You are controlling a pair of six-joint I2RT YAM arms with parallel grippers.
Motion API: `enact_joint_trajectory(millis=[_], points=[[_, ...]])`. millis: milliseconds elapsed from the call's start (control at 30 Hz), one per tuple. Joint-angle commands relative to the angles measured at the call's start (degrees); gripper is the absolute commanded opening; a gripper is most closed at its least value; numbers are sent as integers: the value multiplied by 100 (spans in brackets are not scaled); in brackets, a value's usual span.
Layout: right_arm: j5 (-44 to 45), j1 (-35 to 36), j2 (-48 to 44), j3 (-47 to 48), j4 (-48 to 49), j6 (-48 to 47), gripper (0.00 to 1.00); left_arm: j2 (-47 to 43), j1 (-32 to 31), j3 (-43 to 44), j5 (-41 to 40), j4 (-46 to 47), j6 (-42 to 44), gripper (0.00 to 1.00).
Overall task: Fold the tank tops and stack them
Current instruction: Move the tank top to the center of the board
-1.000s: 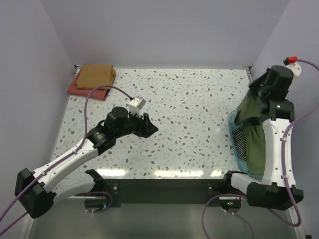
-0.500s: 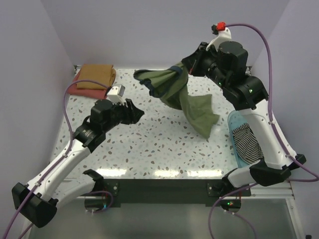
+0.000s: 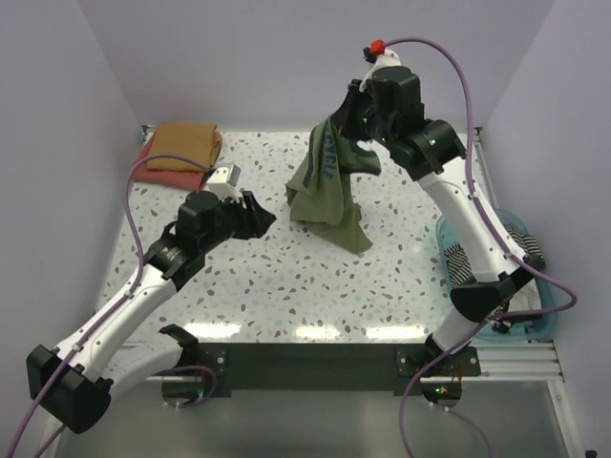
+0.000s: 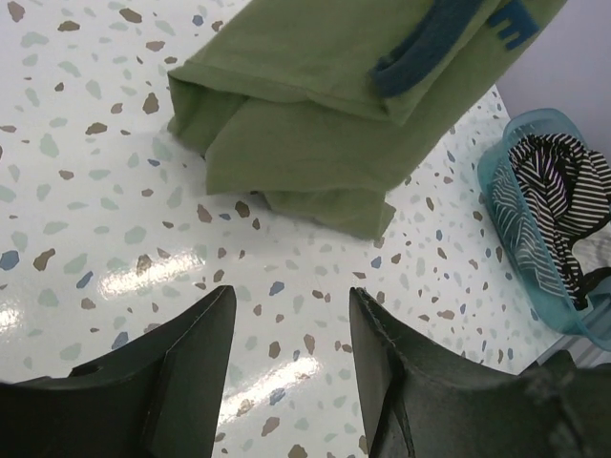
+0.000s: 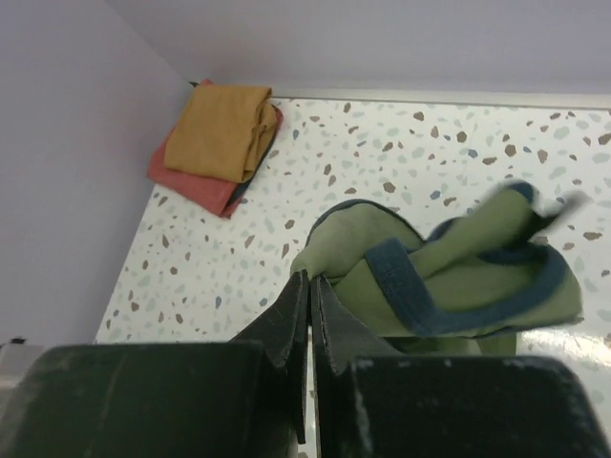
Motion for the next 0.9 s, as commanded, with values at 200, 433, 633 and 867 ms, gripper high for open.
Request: enact_joint_trajectory(millis=[200,433,633,867], points=[[-1265,104,-1268,1019,723,-177,0,-303,32,-66,100,321,-68,56],[-1706,104,-1848,1311,978,113,0,-427,41,40,-23,233,-42,56],[-1355,113,-1463,1136,899,35,0,-418,41,57,-94,224,-59,56],[-880,52,723,976,900,79,0,-260,41,-127,-76,268,-208,56]])
